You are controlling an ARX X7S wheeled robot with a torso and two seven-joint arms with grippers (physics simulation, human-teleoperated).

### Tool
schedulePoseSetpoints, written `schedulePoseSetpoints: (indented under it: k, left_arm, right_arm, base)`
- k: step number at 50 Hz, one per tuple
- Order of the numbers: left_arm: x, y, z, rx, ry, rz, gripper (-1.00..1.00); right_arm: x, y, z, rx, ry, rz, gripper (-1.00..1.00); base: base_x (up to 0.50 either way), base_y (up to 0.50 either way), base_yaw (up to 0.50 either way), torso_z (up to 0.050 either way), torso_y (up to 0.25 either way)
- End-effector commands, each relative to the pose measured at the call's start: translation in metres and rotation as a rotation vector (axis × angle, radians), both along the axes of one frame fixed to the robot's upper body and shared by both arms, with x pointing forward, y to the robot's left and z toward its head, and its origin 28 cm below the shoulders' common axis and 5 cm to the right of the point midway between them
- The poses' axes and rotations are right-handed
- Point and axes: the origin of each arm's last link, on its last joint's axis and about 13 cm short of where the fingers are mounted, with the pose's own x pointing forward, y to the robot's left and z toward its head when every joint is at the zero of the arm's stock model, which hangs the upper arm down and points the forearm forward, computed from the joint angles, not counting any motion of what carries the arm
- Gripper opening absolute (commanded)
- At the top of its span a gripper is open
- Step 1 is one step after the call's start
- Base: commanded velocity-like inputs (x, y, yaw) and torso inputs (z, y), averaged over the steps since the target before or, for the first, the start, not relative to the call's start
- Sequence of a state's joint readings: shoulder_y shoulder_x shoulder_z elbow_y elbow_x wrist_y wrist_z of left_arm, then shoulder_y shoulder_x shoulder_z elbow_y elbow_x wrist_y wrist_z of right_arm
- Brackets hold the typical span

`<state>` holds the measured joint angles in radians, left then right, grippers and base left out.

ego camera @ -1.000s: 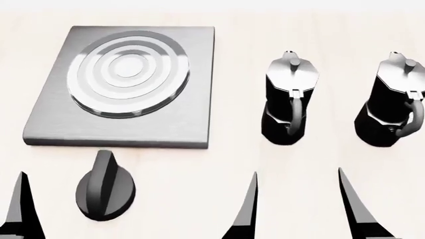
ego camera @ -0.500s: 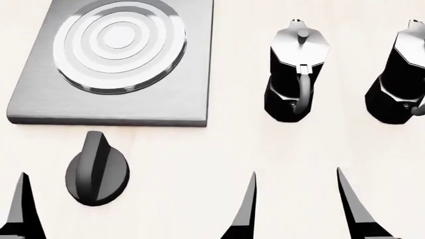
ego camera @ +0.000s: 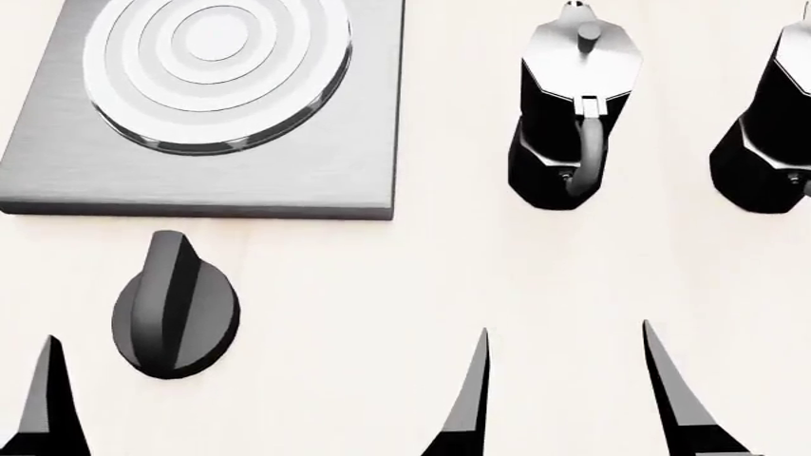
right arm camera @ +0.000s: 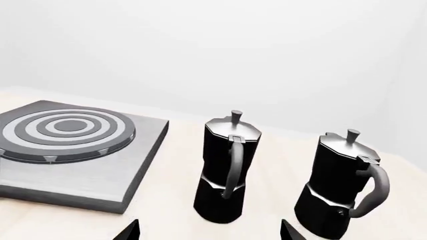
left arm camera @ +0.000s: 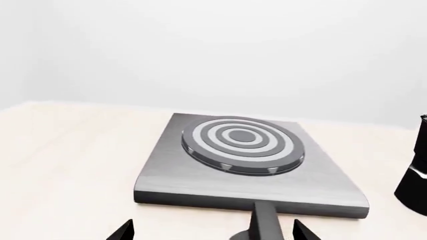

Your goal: Turn off the stove.

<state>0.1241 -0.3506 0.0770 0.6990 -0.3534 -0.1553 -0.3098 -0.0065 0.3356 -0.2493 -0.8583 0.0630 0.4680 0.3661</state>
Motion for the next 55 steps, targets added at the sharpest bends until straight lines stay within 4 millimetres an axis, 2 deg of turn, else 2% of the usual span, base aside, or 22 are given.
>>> schedulePoseSetpoints:
  k: [1,6,15,17,22,32,55]
  left_arm:
    - [-0.002,-0.001,0.001,-0.009,-0.003,-0.014,1.0]
    - [-0.002,-0.015,0.006,0.012,-0.031,-0.049,1.0]
    - [-0.001,-0.023,0.01,0.022,-0.033,-0.071,1.0]
    - [-0.002,-0.032,0.016,0.02,-0.045,-0.089,1.0]
    - [0.001,-0.037,0.018,0.018,-0.045,-0.093,1.0]
    - [0.007,-0.044,0.021,0.018,-0.054,-0.096,1.0]
    - [0.028,-0.053,0.011,0.028,-0.044,-0.066,1.0]
  right_arm:
    - [0.0,0.0,0.0,0.0,0.001,0.0,1.0]
    - [0.001,-0.001,-0.002,0.003,0.007,-0.001,1.0]
    - [0.001,0.0,-0.002,0.004,0.01,0.0,1.0]
    - [0.001,0.0,-0.003,0.004,0.014,-0.001,1.0]
    - [0.001,0.0,-0.003,0.004,0.014,0.0,1.0]
    - [0.002,0.0,-0.004,0.007,0.015,0.002,1.0]
    - [0.003,-0.001,-0.004,0.011,0.019,0.003,1.0]
  base:
    - [0.0,0.0,0.0,0.0,0.0]
    - [0.0,0.0,0.0,0.0,0.0]
    - [0.0,0.0,0.0,0.0,0.0]
    - [0.0,0.0,0.0,0.0,0.0]
    - [0.0,0.0,0.0,0.0,0.0]
    - [0.0,0.0,0.0,0.0,0.0]
    - [0.0,0.0,0.0,0.0,0.0]
